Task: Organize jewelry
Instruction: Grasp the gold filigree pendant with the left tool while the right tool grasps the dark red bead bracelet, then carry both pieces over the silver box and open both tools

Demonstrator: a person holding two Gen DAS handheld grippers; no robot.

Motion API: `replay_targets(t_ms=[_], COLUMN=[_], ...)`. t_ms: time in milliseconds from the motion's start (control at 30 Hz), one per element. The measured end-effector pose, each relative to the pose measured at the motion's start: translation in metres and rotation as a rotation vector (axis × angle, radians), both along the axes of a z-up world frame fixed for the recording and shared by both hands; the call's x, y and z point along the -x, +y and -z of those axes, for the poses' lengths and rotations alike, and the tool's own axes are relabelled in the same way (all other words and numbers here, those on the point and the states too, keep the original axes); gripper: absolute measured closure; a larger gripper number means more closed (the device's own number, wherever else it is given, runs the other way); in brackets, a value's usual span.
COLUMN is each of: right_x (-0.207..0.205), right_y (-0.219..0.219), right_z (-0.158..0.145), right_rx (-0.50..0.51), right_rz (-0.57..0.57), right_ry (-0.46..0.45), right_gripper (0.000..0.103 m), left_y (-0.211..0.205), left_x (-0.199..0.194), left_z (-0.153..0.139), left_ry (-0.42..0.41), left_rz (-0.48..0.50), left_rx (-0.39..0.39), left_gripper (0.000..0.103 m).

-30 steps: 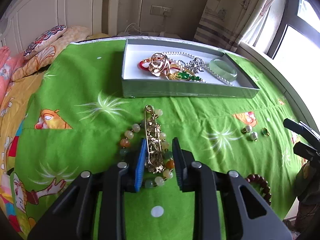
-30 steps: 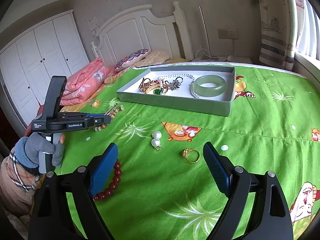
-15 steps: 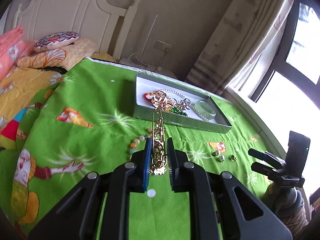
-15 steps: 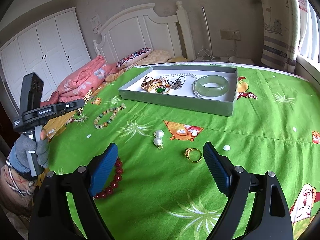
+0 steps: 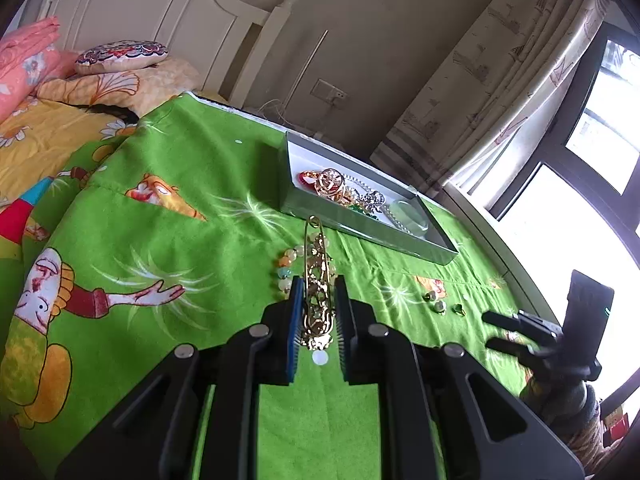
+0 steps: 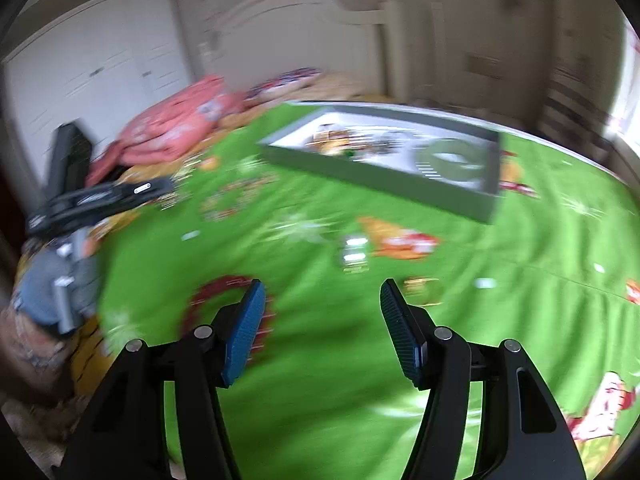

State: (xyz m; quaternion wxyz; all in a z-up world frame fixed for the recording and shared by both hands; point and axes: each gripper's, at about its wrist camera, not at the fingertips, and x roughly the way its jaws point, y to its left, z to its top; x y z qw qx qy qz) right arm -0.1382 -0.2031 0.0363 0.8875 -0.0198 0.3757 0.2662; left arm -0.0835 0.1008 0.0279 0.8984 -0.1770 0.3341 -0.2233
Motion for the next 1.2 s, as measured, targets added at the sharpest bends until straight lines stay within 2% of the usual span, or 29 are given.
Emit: replay_targets(t_ms=[133,300,433,467,533,633,700,900,1000,1033,1100,1200], right_x=[0.015,0.013,0.004,0.007,0.010,0.021,0.027,0.059,0.063,0.065,0.063,0.060], right_y=[0.033,0.037,0.046,0.051,0.059,0.071,0.071,0.081,0.080,0.079,0.076,0.072], right_z=[0.008,0.010,0.024,0.025,0.023,0.017,0.010,-0.019,-0.027,-0.031,-0.034,-0.038], right_rx=[0.032,0.087,0.191,0.227,0.236,0.324,0.336,0.534,0.551,0.548,0.539,0.512], right_rz=[-0.073,-0.015,0.020,0.025,-0.001,-0.005,-0.004,0.034,0.051,0.058,0.067,0.080], right_ry=[0.031,0.033,0.070,0.039,0.026,-0.078,-0.139,-0.450,-0.518,-0.530,-0.533,-0.521], right_gripper=[0.042,0.048,0.055,0.059,0.089,0.090,0.090,0.090,0.090,0.090,0.090,0.090], left_y=[0.000,-0.002,-0.003,-0.003,-0.003,-0.002,-0.002,-0.003,-0.004,-0.005,-0.010,-0.019], left_x=[-0.002,-0.002,-0.001,-0.001,0.000,0.000,0.001,0.002,0.001,0.000,-0.004,-0.005], left_z=[0.000,0.001,0.000,0.000,0.000,0.000,0.000,-0.001,0.000,0.000,0.005,0.008], left_ry=[0.000,-0.003,-0.014,-0.016,-0.018,-0.020,-0.025,-0.031,-0.012,0.007,0.079,0.111], left_rz=[0.008,0.019,0.023,0.023,0.024,0.028,0.029,0.031,0.035,0.042,0.057,0.065], left_rx=[0.001,0.000,0.003,0.004,0.005,0.008,0.012,0.002,-0.004,-0.009,-0.042,-0.101], left_gripper=[0.088,0.088,0.088,0.088,0.088,0.088,0.088,0.088,0.088,0.085,0.053,0.050])
